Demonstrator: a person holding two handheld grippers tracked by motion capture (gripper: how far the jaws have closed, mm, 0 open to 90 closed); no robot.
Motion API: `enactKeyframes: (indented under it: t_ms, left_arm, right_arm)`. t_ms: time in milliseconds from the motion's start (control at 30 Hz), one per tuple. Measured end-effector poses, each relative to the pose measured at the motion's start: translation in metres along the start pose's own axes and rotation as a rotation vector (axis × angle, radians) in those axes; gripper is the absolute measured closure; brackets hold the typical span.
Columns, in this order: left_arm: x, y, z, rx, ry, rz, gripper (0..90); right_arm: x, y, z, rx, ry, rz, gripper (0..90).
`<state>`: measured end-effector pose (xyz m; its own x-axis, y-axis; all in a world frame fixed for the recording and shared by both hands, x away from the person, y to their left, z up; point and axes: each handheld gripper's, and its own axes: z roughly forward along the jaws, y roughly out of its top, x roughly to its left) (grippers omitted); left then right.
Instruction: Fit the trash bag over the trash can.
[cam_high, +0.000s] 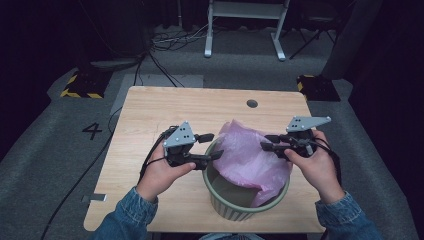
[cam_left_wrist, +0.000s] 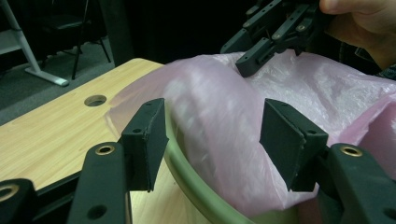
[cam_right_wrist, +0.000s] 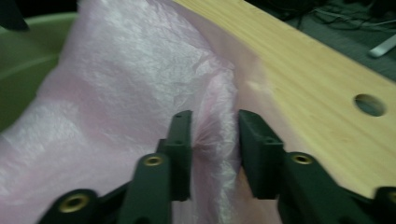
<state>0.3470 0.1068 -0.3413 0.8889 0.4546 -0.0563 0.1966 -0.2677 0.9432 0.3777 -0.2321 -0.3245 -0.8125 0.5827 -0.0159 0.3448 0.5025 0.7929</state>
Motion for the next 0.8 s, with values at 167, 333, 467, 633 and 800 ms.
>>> enactKeyframes:
  t_ms: [167, 333, 467, 633, 800]
  left_arm:
    - [-0.001, 0.0, -0.001, -0.002, 0.001, 0.0, 41.1]
    - [-0.001, 0.001, -0.002, -0.007, 0.0, 0.006, 41.1]
    - [-0.004, 0.004, -0.002, -0.016, -0.004, 0.011, 41.0]
    - [-0.009, 0.007, -0.002, -0.01, -0.017, 0.025, 40.8]
    - [-0.014, 0.01, -0.001, -0.007, -0.034, 0.04, 40.8]
  right_arm:
    - [0.005, 0.004, -0.008, -0.02, -0.053, -0.054, 81.9]
    - [0.017, 0.008, -0.018, -0.058, -0.063, -0.114, 87.5]
    - [0.045, 0.013, -0.024, -0.047, -0.031, -0.232, 87.6]
    - [0.065, 0.012, -0.016, 0.015, 0.042, -0.289, 86.2]
    - [0.083, 0.009, 0.003, 0.139, 0.138, -0.316, 85.8]
